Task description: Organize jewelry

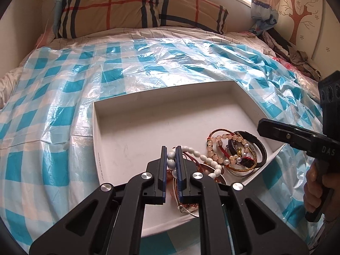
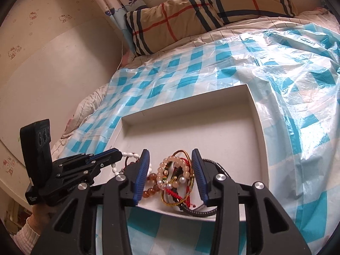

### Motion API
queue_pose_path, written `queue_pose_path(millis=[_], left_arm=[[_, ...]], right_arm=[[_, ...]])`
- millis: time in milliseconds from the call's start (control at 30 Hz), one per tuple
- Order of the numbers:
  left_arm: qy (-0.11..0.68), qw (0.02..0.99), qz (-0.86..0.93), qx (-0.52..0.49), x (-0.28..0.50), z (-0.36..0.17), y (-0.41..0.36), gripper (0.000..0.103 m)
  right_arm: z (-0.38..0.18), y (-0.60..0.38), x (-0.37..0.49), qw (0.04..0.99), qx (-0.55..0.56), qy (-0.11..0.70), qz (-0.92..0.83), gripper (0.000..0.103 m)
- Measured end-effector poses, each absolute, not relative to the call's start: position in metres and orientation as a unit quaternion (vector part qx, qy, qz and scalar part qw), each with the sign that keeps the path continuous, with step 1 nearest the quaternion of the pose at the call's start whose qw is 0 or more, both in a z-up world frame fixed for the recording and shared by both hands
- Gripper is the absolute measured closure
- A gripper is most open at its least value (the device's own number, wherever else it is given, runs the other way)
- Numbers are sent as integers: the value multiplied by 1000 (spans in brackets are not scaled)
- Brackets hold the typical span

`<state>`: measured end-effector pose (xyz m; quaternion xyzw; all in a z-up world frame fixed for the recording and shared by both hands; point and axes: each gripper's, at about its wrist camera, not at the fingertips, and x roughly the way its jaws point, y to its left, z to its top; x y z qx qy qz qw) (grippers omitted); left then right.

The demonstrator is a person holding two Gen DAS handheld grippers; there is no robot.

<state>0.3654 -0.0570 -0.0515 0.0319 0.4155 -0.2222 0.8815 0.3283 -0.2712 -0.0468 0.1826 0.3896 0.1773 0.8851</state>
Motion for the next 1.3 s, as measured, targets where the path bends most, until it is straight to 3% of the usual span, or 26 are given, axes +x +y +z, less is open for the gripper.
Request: queue_pose_path(millis=[133,267,400,533,667,800,967,1300], left_arm=[[407,886,-223,22,343,-44,-45,95],[406,886,-222,-2,322,-43,-29,84],[413,883,-220,-23,309,-46,-15,83],[418,881,-219,-29,297,-47,-9,79],[417,883,-217,-21,282,-44,-9,68],[418,884,-209,-6,261,-35,-13,63],[410,891,-196,28,224,-19,-19,41],[388,904,-165,64,153,13,-24,18]], right_arm=[[-45,-255,305,884,152,397,194,60],[-47,-210,294,880,83,404,236,59],[-58,-174,304,887,13,409,216,58],[-68,-184,322,886,52,423,181,56],[-56,-193,301,889,57,413,189,55],[-46,-213,269,884,86,418,188,51],[-33,-232,222,883,110,420,179,45],[1,-246,138,900,121,392,151,35]])
